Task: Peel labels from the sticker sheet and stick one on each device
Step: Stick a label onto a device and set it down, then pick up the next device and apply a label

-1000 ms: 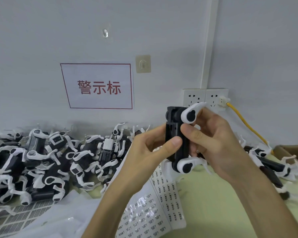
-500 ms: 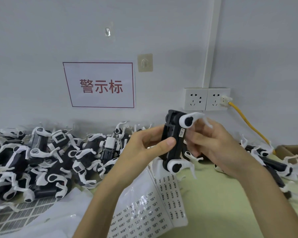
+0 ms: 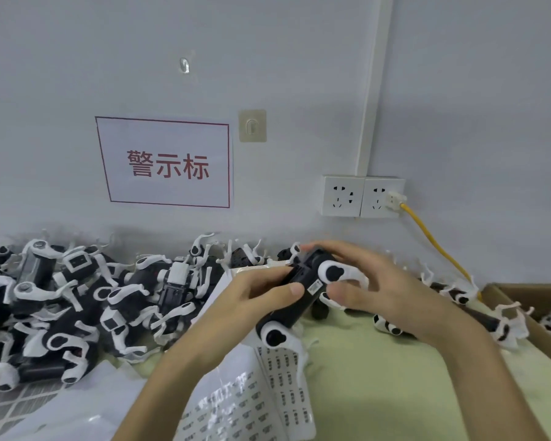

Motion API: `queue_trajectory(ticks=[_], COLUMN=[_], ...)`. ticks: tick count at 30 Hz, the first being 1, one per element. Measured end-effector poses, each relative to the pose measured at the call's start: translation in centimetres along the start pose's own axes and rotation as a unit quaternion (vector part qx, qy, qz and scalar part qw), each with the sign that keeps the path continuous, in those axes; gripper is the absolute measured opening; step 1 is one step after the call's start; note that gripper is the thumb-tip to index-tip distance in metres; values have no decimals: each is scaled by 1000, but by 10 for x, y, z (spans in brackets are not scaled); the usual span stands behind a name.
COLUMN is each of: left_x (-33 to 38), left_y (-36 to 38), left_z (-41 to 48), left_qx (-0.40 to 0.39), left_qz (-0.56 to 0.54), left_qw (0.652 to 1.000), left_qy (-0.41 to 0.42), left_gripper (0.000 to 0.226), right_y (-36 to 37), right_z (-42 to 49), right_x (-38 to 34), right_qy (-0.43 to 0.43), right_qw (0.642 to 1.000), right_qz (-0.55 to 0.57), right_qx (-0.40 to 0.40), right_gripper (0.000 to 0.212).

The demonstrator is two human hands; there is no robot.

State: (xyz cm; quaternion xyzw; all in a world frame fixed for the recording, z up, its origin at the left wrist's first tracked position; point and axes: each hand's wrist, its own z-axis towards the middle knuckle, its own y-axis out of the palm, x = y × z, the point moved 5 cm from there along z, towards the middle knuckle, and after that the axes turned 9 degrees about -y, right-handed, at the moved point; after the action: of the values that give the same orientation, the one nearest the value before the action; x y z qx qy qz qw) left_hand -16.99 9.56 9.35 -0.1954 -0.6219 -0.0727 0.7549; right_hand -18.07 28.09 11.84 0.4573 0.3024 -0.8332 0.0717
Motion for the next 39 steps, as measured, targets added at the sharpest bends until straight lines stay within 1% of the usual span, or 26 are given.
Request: queue_trajectory(ticks=[2,4,6,8,9,11,13,14,15,16,17,18,19,20,21,22,23,25,27,29,31,33,35,37,38,39], left_x=[-3,-5,-9,-12,-13,-15,-18,-19,-21,-22,-24,-25,-26,-27,-27,-28,-28,-25,-15,-4,0,-4,-15,-26,-29,-30], left_y=[-2,-3,-3,-2,-2,-9,-23,-31,-37,-43,-49,-52,-56,-58,-60,-60,-60,-54,-43,-24,-3,14,28,34,33,31], left_z=[0,-2,-2,2,5,8,10,10,11,12,13,14,16,17,19,19,20,17,10,3,1,4,8,12,13,13], left_qx=[-18,-40,-36,-8,19,95,147,159,166,169,171,171,171,175,175,173,170,167,169,146,102,54,8,-10,-12,-12], left_qz=[22,42,47,57,51,-10,-58,-66,-71,-78,-84,-87,-90,-92,-93,-91,-85,-24,92,209,270,307,374,440,440,424], left_qw=[999,998,997,996,996,993,986,984,983,982,982,981,981,980,980,981,982,986,980,964,954,948,926,898,898,905], left_qy=[-19,-36,-58,-70,-68,-62,-45,-35,-25,-17,-11,-6,-2,2,7,9,8,13,46,80,82,57,40,21,13,7], left_gripper=[34,38,38,40,38,40,52,57,57,51,48,49,53,57,58,55,52,46,37,29,22,33,40,33,27,22], right_y=[1,0,2,0,-4,-20,-47,-63,-80,-96,-111,-125,-137,-147,-156,-163,-167,-169,-163,-152,-141,-128,-112,-90,-76,-62], right_z=[-3,-6,-8,-9,-9,-13,-24,-32,-42,-53,-64,-75,-86,-97,-108,-116,-121,-125,-121,-110,-95,-76,-58,-41,-33,-25], right_x=[-6,-8,-6,-2,-1,4,15,22,28,33,37,40,42,44,44,45,45,49,53,55,52,46,42,43,45,48], right_qy=[6,8,21,26,26,32,58,79,96,97,76,30,-33,-95,-141,-160,-152,-71,33,96,119,113,105,125,144,165], right_qw=[1000,999,997,997,998,998,991,980,962,939,907,861,800,734,685,671,684,745,796,826,857,887,915,942,952,960], right_qz=[0,-33,-36,-34,-43,-48,-12,17,49,90,155,242,343,427,470,474,446,332,222,164,124,93,80,61,51,38], right_qx=[-12,-32,-65,-64,-48,11,117,183,249,317,385,445,491,520,538,548,557,574,562,530,486,439,382,307,265,225], right_gripper=[54,53,50,42,38,31,29,32,37,41,44,45,47,53,61,67,70,60,44,36,31,29,29,30,30,29])
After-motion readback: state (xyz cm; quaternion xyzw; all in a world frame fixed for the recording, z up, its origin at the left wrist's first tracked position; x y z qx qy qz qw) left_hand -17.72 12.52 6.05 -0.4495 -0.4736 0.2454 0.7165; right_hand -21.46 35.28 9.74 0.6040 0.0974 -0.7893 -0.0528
